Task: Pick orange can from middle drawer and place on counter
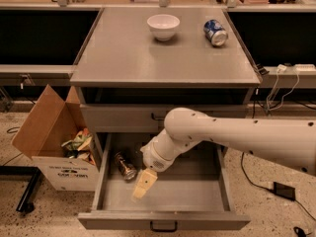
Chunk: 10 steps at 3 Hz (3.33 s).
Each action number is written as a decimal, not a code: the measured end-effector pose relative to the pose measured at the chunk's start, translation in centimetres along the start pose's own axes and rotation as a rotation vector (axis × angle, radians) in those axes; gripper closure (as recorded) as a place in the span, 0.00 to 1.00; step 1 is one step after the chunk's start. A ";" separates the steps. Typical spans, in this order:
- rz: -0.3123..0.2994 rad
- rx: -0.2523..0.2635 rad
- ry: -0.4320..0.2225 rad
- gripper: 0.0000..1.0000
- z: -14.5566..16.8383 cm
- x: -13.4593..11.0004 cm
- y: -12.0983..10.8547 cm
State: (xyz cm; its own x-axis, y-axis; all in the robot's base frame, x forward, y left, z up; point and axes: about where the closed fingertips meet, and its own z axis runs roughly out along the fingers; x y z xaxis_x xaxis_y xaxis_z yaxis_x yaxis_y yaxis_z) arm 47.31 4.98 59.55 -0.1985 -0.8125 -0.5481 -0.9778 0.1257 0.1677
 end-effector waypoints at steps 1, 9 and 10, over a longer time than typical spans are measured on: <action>0.011 0.008 -0.023 0.00 2.0 0.9 -1.7; 0.194 0.268 -0.184 0.00 21.1 3.6 -16.7; 0.215 0.267 -0.197 0.00 21.7 3.5 -17.2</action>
Offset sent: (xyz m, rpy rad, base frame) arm 0.0960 0.0219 -0.1072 0.0230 -0.1102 -0.1827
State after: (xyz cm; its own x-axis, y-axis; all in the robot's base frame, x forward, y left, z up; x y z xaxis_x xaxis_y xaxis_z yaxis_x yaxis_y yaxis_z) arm 61.92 12.36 36.95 -0.3842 -0.6301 -0.6748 -0.8906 0.4457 0.0908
